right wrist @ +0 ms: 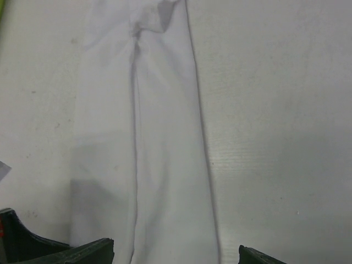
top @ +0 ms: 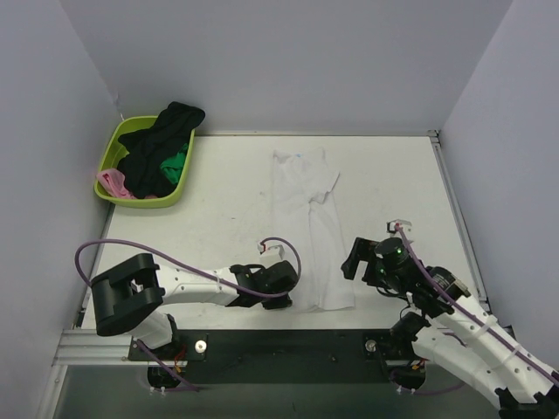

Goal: Fold and stack the t-shirts

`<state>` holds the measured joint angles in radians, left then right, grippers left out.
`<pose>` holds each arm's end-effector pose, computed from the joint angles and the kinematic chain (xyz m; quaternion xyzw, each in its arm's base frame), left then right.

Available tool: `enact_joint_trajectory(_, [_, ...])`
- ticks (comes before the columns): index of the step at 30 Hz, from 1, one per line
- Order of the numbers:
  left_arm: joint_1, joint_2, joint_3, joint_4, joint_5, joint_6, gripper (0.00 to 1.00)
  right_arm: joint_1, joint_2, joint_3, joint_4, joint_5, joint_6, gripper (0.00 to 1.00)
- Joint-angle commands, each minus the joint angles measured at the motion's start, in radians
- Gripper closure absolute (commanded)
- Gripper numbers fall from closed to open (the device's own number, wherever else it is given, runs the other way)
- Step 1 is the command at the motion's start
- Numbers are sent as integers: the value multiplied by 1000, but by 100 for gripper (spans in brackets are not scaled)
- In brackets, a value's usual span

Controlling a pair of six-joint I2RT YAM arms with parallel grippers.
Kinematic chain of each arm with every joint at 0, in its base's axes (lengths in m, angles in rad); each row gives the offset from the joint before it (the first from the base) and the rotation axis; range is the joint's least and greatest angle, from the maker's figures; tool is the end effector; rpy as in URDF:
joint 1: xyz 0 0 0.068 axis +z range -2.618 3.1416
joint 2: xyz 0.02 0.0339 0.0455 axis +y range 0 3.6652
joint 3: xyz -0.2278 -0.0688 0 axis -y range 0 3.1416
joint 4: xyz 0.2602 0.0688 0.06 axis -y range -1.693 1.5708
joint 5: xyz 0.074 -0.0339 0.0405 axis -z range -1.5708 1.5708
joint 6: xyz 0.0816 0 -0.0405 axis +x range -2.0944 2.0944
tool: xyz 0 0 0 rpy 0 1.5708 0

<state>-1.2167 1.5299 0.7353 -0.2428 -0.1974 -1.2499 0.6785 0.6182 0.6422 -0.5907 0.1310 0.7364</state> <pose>0.1239 -0.2891 0.0648 -0.0419 0.9594 -0.2160 0.1765 0.1809 0.1321 0.2286 0.0568 0.8734 0.2685 0.4022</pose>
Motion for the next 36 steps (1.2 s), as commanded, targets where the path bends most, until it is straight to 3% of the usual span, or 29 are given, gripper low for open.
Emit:
enact_joint_trajectory(1, [14,-4,-24,-89,-45,12,100,44,66,-71,-66,-27,95,7])
enact_joint_trajectory(15, [28,-62,-86,-30,-28,12,100,84,25,-274,-60,-62,256,34])
enact_joint_trajectory(36, [32,-28,-135,59,12,6,100,130,189,-299,86,-28,304,36])
